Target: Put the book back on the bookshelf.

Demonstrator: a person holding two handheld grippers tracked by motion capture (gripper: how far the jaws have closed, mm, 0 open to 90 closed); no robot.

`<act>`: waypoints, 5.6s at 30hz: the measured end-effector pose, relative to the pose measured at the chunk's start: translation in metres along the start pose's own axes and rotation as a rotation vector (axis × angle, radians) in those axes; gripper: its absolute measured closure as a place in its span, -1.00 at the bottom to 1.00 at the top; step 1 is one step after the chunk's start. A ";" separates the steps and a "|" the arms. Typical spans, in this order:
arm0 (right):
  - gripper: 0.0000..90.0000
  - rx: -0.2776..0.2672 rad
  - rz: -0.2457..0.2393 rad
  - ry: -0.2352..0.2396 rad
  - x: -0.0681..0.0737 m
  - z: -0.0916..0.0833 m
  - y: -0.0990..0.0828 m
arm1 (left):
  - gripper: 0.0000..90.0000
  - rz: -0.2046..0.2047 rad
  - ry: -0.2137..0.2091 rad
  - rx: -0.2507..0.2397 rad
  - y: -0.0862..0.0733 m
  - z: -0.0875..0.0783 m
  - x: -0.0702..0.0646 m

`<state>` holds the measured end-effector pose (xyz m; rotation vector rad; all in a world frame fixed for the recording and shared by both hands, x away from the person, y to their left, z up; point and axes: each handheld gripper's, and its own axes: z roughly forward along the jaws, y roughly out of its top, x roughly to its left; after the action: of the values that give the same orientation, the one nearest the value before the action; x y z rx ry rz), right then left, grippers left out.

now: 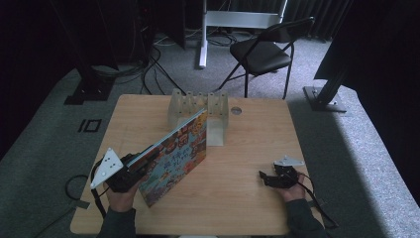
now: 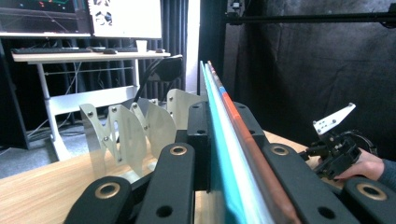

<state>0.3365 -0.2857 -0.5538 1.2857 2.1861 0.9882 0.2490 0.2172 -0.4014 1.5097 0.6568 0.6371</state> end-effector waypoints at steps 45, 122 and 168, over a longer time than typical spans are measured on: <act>-0.48 0.000 0.000 0.000 0.000 0.000 0.000 | 0.79 -0.036 0.171 -0.009 0.007 -0.003 0.009; -0.49 0.002 -0.001 0.003 0.000 0.000 0.000 | 0.79 -0.034 0.422 -0.030 0.002 0.041 0.005; -0.49 0.002 -0.001 0.004 0.000 0.000 0.000 | 0.79 -0.003 0.552 -0.051 -0.002 0.068 -0.006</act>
<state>0.3366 -0.2857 -0.5538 1.2841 2.1915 0.9895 0.2947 0.1672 -0.4061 1.2852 1.0498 1.0757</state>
